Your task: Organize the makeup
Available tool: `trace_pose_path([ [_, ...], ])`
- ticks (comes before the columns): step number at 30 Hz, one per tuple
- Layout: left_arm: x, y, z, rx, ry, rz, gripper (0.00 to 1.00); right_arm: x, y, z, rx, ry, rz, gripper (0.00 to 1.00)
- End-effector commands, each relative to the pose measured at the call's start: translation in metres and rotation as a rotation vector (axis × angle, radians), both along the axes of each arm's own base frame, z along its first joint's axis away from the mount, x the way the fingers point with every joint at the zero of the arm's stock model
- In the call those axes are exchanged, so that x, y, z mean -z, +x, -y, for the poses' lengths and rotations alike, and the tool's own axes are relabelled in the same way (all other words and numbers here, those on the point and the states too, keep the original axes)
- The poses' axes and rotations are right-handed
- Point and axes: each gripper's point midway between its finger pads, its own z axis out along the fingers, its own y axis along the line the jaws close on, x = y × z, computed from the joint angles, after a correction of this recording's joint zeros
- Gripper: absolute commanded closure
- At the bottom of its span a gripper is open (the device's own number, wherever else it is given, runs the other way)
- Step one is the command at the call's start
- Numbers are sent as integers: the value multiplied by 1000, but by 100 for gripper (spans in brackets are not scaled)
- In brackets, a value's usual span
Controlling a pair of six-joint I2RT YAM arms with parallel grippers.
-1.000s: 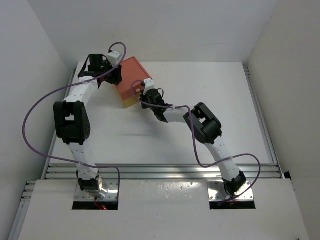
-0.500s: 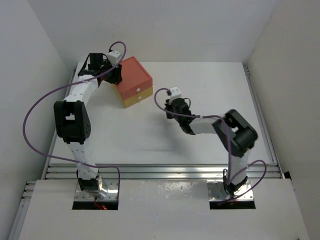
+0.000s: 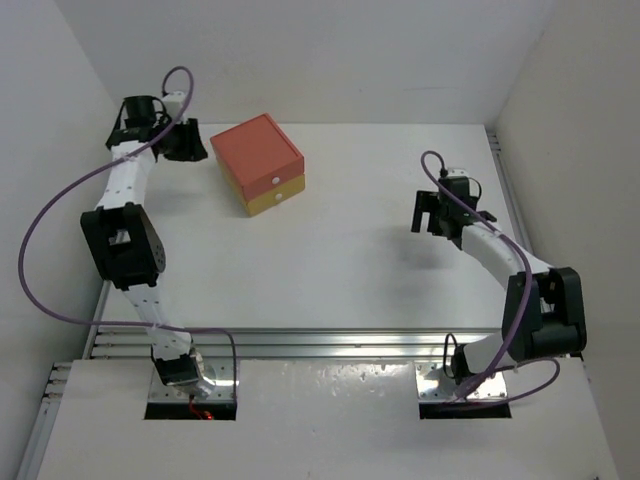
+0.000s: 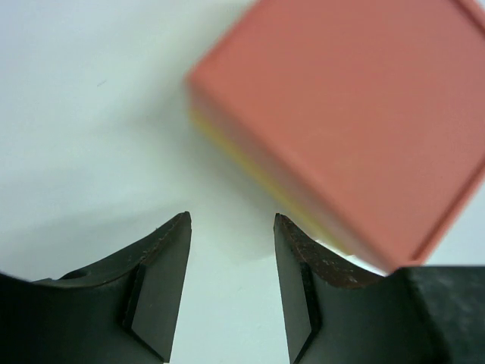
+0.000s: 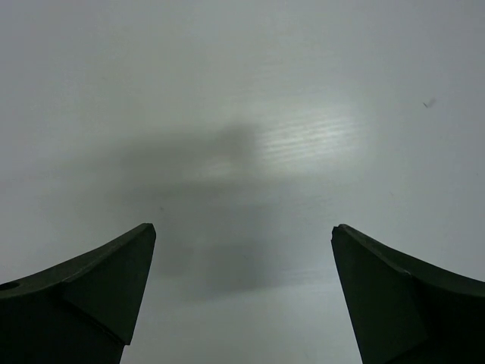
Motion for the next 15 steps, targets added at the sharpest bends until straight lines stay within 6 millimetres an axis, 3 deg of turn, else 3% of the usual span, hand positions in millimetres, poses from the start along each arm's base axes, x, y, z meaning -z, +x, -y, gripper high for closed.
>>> trace_pose_path([
  [1,-34,-17,-36,-107,-51,28,46,-7,-27,15,43,15,-89,0],
  [5,-16,-34,-61,-171,-69,-23,46,-15,-28,32,109,-15,-97,0],
  [7,-16,-41,-69,-191,-70,-27,46,-21,-25,38,131,-37,-96,0],
  [11,-3,-57,-85,-228,-73,-59,46,-25,-21,33,113,-17,-103,0],
  [15,4,-63,-87,-238,-79,-77,46,-25,-19,33,141,2,-79,0],
])
